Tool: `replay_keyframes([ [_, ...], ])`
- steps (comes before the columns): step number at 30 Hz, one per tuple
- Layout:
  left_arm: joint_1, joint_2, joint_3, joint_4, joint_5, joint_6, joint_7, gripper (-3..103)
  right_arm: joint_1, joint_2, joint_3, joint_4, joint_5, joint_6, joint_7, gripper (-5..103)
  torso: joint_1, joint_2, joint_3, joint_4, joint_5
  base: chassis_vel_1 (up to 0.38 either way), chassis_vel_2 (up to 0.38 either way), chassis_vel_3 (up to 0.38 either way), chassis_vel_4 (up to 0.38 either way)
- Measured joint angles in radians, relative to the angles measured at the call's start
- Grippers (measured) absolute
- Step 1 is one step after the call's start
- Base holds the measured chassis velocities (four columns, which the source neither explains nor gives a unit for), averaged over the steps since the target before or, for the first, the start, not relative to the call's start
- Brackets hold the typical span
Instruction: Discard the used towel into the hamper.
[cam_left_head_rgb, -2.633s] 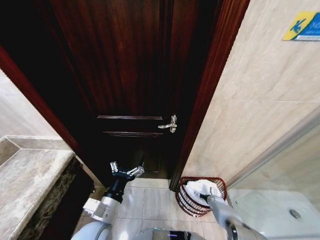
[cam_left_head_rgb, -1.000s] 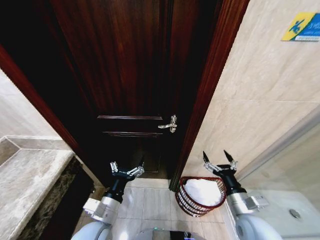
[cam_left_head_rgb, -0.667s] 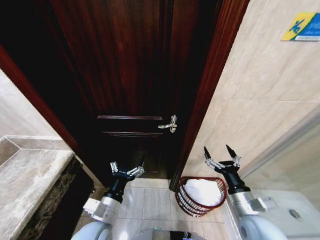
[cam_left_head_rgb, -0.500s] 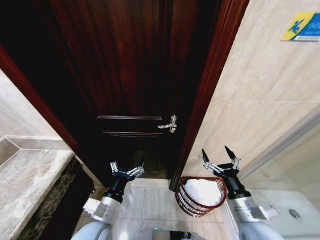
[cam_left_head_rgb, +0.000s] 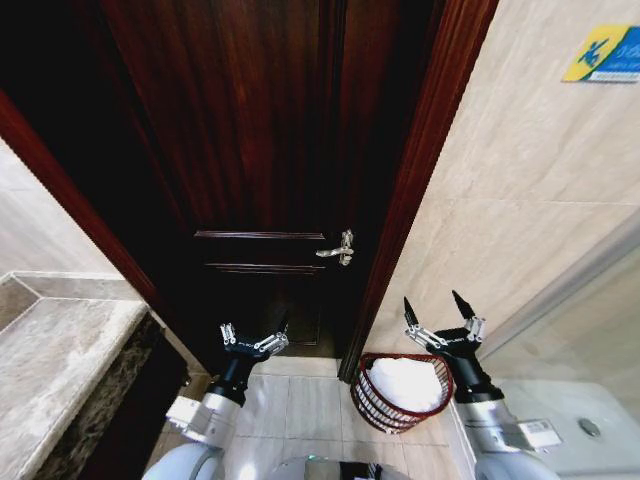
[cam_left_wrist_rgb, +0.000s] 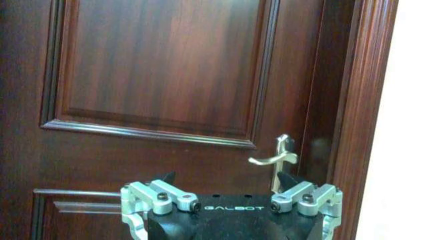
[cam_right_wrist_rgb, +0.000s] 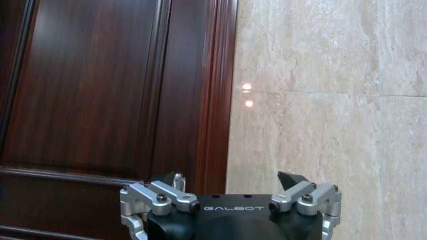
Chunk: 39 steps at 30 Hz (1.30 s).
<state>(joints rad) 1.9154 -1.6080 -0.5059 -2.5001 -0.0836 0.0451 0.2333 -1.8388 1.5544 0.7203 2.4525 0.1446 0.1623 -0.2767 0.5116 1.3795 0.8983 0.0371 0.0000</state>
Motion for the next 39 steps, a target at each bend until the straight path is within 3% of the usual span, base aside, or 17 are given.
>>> replay_keyframes([
  [22,0.0,0.0,0.0,0.0,0.0,0.0,0.0,100,0.001,-0.001,0.001,-0.002,0.002,-0.003,0.001,100,0.0,0.0,0.0,0.0,-0.0001,0.0,0.0,0.0,0.0],
  [39,0.0,0.0,0.0,0.0,0.0,0.0,0.0,100,0.001,-0.001,0.001,-0.003,0.003,-0.003,0.001,100,0.0,0.0,0.0,-0.0001,-0.0002,-0.09,-0.092,0.089,0.096],
])
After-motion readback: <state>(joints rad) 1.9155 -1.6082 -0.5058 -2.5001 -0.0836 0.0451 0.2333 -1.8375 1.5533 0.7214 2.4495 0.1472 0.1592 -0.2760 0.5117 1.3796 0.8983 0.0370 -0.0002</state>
